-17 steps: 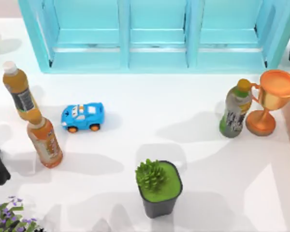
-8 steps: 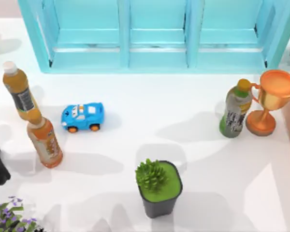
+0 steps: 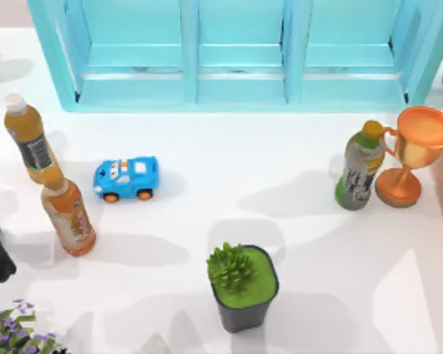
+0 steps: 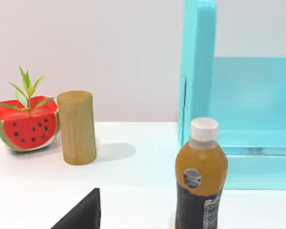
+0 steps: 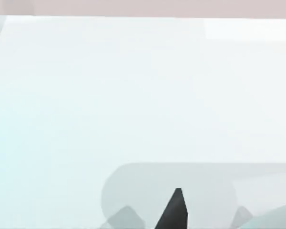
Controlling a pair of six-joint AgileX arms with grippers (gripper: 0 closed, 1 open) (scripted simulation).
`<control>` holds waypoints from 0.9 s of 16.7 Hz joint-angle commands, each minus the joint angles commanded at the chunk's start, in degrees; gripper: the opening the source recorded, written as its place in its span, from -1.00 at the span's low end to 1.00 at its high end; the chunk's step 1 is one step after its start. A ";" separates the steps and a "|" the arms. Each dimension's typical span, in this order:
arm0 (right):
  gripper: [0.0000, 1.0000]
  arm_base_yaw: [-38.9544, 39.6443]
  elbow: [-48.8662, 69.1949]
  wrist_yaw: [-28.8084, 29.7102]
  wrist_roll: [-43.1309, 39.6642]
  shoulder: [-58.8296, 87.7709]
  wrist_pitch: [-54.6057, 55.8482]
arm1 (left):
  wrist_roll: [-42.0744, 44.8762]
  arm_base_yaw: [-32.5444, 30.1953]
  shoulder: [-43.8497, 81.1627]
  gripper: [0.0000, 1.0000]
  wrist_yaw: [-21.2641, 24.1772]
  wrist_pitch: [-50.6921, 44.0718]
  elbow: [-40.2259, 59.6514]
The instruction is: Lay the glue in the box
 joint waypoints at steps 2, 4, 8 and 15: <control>-1.00 0.00 0.00 0.00 0.00 0.00 0.00 | 0.00 0.00 0.00 1.00 0.00 0.00 0.00; -1.00 0.00 0.00 0.00 0.00 0.00 0.00 | 0.00 0.00 0.00 1.00 0.00 0.00 0.00; -1.00 0.00 0.00 0.00 0.00 0.00 0.00 | 0.00 0.00 0.00 1.00 0.00 0.00 0.00; -1.00 -4.63 2.98 2.87 4.21 -8.29 -9.65 | 0.00 0.00 0.00 1.00 0.00 0.00 0.00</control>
